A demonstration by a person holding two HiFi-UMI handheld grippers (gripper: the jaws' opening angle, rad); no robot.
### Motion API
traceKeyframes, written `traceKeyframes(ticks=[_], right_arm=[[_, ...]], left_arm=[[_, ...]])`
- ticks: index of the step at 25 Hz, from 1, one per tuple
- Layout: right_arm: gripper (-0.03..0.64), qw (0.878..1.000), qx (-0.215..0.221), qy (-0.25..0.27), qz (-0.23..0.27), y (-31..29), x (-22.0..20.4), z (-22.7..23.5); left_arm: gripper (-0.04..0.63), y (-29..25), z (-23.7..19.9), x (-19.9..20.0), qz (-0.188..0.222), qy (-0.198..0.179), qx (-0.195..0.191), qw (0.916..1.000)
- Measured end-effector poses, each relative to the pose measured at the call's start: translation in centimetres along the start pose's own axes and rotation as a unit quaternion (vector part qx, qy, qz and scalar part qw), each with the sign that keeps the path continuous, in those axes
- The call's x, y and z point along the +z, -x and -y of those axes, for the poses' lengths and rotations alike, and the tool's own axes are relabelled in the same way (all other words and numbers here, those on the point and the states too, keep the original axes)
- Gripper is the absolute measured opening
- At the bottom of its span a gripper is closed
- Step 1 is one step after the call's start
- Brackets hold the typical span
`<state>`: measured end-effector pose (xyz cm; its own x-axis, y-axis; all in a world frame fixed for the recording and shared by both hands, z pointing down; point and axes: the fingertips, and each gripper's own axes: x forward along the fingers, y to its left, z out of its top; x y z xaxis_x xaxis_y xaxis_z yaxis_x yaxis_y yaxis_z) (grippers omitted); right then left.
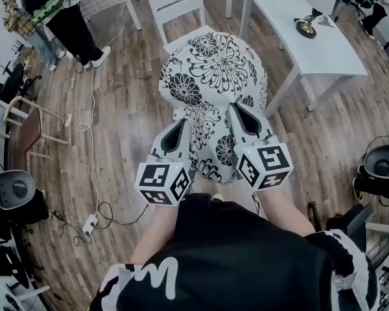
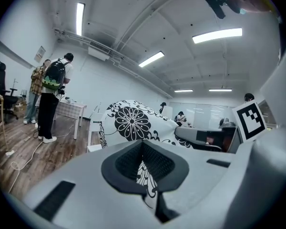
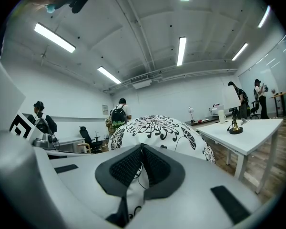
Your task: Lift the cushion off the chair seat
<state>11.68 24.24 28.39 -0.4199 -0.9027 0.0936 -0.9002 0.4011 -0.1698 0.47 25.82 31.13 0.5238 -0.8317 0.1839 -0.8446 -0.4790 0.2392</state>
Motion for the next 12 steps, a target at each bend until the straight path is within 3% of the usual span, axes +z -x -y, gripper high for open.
traceKeyframes(ticks=[12], right_arm=[[0.031, 1.000, -0.003, 0.009, 0.000, 0.63, 0.73, -0.16]], left_arm=[[0.005, 0.27, 0.66, 0.57, 0.002, 0.003, -0.007, 1.0000]])
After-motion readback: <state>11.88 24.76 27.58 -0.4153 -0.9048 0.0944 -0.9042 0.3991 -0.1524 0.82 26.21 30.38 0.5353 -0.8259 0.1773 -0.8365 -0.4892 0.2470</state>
